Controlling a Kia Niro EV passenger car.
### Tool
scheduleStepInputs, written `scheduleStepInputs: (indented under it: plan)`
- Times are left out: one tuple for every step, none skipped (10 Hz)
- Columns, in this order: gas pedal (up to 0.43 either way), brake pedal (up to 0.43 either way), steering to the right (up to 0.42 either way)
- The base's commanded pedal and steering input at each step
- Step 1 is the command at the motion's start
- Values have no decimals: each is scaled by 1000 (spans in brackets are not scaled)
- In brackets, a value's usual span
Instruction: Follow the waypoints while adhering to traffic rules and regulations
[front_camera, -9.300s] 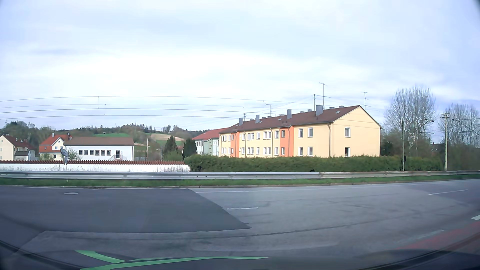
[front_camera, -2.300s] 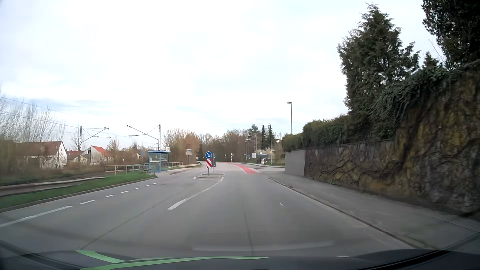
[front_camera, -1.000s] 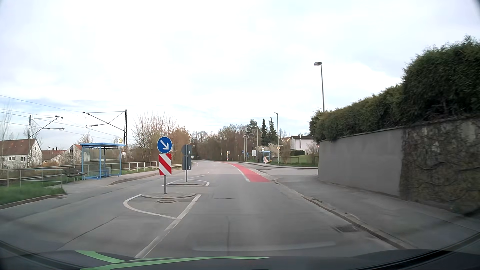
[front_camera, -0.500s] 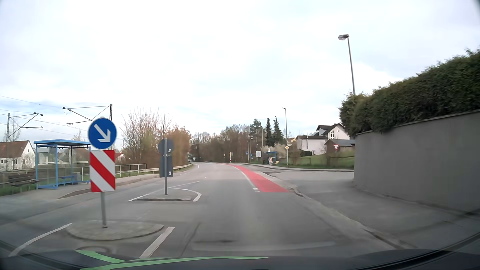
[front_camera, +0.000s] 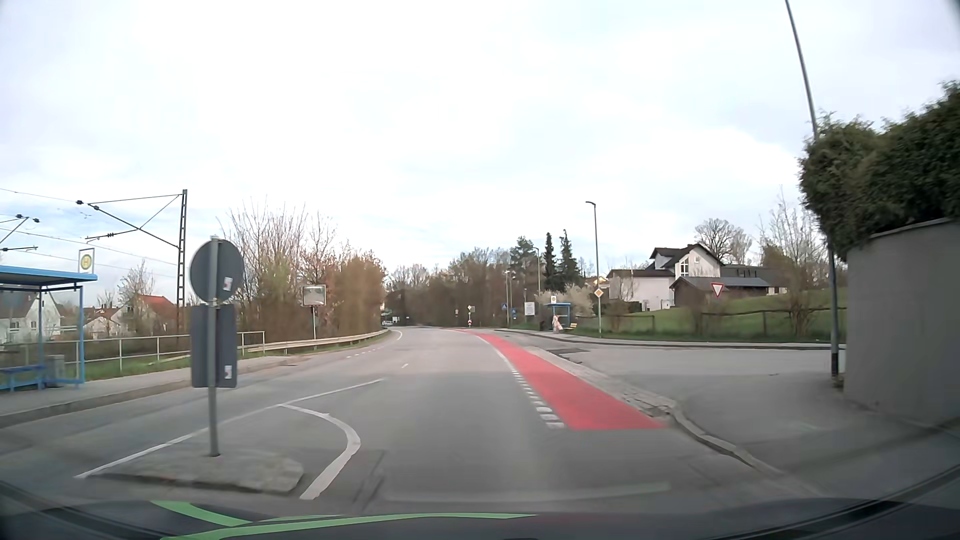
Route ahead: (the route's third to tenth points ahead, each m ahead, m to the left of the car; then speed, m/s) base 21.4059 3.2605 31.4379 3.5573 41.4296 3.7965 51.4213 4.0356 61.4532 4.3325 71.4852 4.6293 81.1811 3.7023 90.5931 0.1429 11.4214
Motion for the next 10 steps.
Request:
scheduleStepInputs:
  plan:
    - [189, 0, -11]
    - [189, 0, -10]
    - [189, 0, -9]
    - [189, 0, -7]
    - [189, 0, -6]
    - [189, 0, -6]
    - [189, 0, -5]
    - [189, 0, -5]
    - [189, 0, -5]
    - [189, 0, -4]
